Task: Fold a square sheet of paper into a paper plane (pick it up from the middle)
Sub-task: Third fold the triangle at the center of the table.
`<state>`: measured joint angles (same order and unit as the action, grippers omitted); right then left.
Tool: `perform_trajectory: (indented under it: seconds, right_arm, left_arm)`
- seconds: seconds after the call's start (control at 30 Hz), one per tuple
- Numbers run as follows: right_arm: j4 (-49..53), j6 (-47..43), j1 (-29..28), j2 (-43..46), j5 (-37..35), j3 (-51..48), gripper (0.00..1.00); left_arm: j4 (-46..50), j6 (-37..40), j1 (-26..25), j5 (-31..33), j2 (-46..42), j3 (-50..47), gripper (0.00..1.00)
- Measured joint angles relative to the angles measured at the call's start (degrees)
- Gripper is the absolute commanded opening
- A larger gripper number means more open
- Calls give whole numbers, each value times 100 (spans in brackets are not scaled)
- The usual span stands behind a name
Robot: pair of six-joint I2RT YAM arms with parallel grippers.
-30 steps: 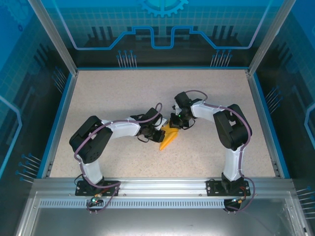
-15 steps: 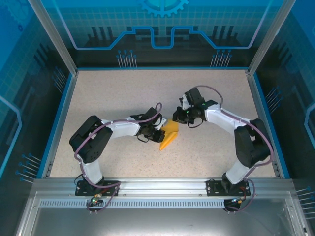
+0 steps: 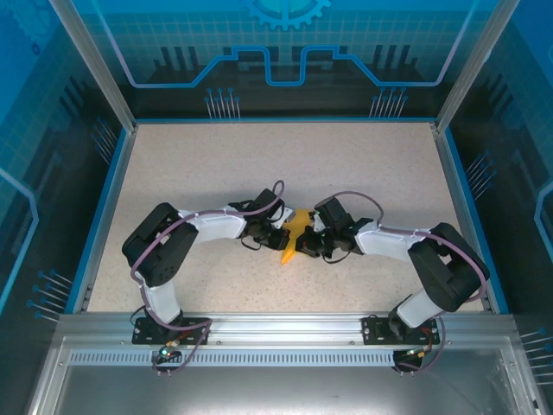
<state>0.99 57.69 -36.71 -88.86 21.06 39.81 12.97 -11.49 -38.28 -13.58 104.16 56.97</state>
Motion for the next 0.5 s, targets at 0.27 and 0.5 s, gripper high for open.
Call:
perform_trajectory:
  seconds: [0.27, 0.5]
  right_arm:
    - [-691, 573, -225, -332, 15, -26, 3]
    - [-1069, 822, -238, -330, 4, -219, 3]
  left_arm:
    - [0, 4, 35, -24, 17, 0, 0]
    - [4, 9, 52, -35, 17, 0, 0]
